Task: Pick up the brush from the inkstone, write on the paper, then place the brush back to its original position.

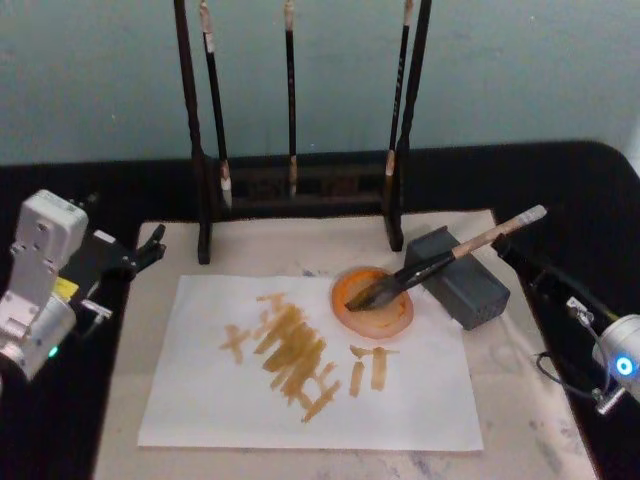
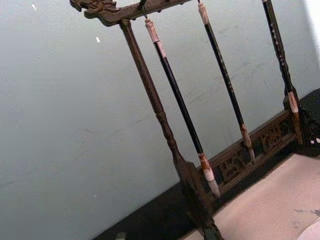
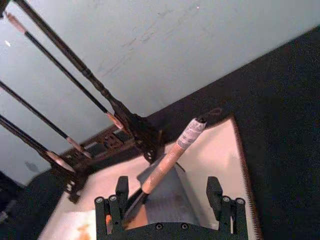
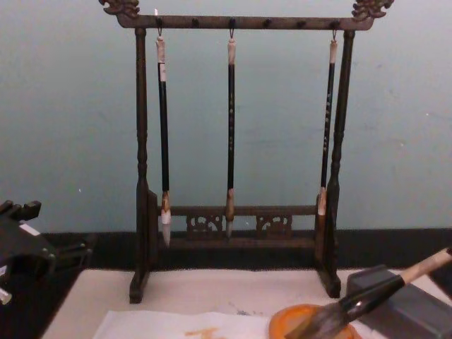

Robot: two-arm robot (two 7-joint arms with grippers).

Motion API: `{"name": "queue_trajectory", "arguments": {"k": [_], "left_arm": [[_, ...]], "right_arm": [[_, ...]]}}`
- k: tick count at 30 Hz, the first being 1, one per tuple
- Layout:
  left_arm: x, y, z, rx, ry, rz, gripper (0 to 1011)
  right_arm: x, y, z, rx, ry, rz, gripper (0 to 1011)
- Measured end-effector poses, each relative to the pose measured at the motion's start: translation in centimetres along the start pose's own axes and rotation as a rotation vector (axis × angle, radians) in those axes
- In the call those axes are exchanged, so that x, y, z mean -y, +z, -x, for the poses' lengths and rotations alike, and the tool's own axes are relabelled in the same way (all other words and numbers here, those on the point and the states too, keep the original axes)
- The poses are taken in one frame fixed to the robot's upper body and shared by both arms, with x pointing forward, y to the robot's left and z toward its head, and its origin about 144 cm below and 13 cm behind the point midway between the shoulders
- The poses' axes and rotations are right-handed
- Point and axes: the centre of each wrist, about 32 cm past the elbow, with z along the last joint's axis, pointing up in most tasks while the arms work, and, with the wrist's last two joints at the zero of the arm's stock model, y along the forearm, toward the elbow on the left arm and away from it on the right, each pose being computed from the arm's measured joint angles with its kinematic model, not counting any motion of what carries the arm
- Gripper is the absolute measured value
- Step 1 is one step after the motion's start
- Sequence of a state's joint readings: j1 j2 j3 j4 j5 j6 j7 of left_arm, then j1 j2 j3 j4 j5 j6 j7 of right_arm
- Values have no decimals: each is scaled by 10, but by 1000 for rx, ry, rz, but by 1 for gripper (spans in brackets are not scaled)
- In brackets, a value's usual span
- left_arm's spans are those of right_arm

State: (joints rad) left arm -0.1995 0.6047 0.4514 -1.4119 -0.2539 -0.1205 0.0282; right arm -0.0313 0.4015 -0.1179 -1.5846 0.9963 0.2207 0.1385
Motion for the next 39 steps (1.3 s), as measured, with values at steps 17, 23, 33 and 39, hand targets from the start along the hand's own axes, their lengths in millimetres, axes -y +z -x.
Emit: {"name": "queue_trajectory", "arguments": {"k": [17, 23, 33, 39], "left_arm": [[0, 0, 0, 0, 0, 0, 1010], [0, 0, 0, 0, 0, 0, 1010], [0, 0, 0, 0, 0, 0, 1010], [0, 0, 0, 0, 0, 0, 1010]], "right_arm": [[-25, -3, -5, -244, 32, -4, 1000], [-31, -4, -4, -281, 49, -7, 1000], [-39, -5, 0, -300, 63, -1, 1000], [-42, -6, 0, -304, 61, -1, 1000]]}}
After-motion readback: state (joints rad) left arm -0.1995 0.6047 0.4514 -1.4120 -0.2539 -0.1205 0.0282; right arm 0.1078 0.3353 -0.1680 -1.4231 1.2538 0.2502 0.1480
